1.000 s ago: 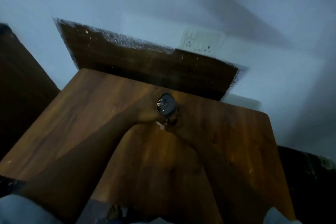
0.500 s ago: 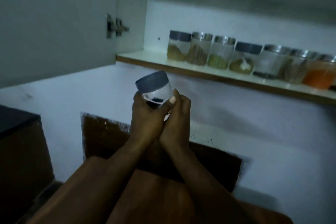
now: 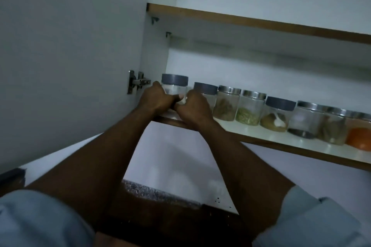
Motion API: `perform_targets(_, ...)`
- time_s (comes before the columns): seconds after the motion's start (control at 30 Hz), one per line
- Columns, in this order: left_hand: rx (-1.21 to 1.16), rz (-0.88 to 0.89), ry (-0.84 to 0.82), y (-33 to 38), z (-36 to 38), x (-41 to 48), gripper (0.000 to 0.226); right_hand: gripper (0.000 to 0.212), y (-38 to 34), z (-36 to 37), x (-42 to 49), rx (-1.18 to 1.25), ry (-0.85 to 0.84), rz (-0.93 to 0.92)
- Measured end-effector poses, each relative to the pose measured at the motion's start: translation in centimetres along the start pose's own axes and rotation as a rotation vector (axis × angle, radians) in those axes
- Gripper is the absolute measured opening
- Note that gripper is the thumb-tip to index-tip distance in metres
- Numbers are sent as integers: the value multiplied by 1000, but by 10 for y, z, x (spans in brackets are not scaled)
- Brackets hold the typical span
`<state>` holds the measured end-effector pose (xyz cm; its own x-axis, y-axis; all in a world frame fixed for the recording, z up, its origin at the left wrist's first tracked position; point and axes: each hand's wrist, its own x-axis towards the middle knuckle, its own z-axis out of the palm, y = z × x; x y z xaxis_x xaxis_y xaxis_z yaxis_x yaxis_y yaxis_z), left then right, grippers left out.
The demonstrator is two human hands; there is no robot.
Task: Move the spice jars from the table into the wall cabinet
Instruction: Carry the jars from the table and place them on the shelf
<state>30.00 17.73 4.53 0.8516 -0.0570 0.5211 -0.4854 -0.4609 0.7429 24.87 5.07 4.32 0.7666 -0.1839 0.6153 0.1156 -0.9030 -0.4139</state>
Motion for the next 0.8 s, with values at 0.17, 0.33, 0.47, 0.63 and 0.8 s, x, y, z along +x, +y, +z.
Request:
perform_targets(0.17,163,-17,-99,-22,16,38,75,43,8,19,30,-150,-68,-22)
perform_targets(0.33,207,-3,-59,-36,28,55,77,39,16,31,44,-204,-45,-39)
perform_targets(0.47,183,-3,-65,-37,30,57,80,38,20,31,45,-160,-28,-46)
perform_targets(0.63,165,-67,-38,-32,27,56,96,55,20,30,44,-82,15,-45)
perform_targets(0.8,209,-46,-32,-32,30,52,88,70,19,33,43,-93,3,-82)
